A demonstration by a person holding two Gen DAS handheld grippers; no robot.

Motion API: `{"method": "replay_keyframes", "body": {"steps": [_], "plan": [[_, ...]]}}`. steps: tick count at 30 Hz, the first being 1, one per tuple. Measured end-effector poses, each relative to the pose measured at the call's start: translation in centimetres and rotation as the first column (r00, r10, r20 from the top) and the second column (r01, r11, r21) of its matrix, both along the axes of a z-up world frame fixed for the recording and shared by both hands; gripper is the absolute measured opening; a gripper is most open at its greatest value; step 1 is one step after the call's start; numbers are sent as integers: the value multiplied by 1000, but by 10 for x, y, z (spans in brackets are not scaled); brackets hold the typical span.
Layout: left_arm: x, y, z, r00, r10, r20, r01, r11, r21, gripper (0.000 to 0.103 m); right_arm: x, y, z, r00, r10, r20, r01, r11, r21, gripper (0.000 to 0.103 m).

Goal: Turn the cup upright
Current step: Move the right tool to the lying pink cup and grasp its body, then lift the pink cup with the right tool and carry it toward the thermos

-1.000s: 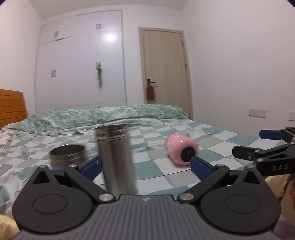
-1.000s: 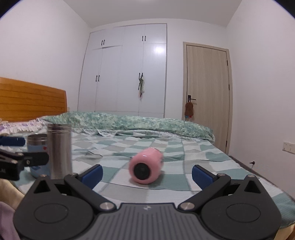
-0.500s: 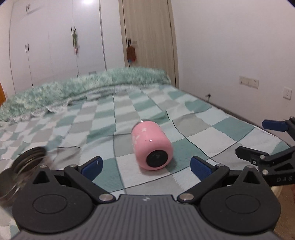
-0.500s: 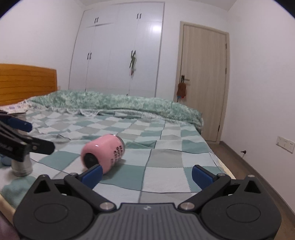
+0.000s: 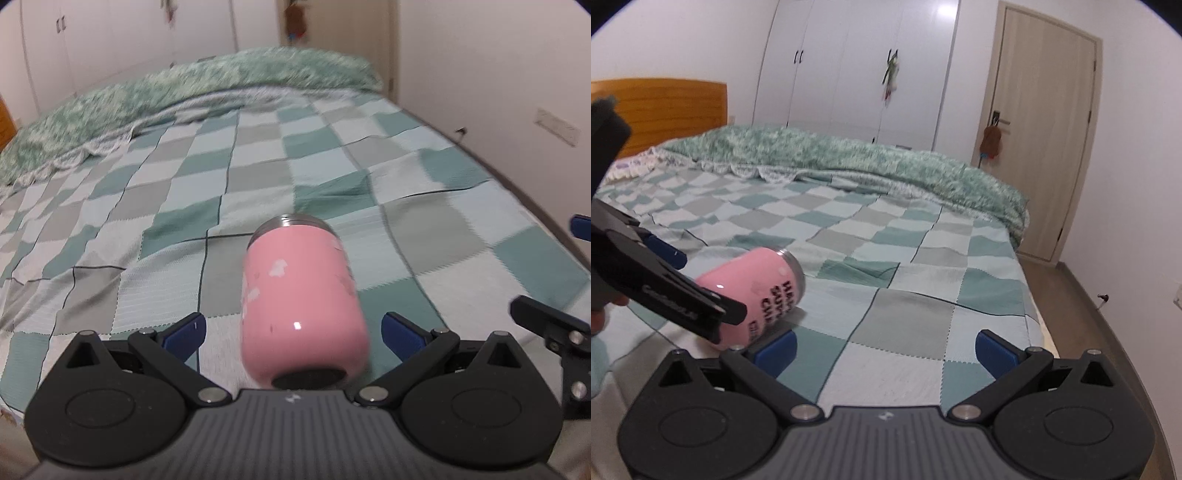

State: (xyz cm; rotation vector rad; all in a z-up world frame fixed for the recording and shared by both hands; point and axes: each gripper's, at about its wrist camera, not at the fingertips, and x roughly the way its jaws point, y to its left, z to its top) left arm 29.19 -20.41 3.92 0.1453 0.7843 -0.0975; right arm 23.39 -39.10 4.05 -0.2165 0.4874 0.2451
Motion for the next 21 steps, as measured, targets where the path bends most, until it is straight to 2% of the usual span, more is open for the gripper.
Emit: {"method": "replay_keyframes", "body": {"steps": [5,6,7,8,13,21], "plan": [[34,-6,-18,992,42,-118,-38,999,35,103,31,-3,-10,999,15,-47,-15,1000,2,103],[39,-6,-23,989,52,-140,-48,998,34,99,36,-2,-13,998,16,-55,-16,1000,1,103],[43,-5,-25,986,52,-159,-50,999,18,86,40,-2,-15,998,17,-60,-17,1000,1,103],[44,-3,-27,983,50,-175,-53,998,-15,85,42,-1,-16,998,17,-62,-17,1000,2,103],[34,-2,-26,987,47,-154,-52,998,-23,85,36,2,-18,998,21,-58,-21,1000,13,103],[8,9,-9,991,21,-134,-30,997,-65,85,3,11,-5,999,20,-48,-18,1000,24,103]]}}
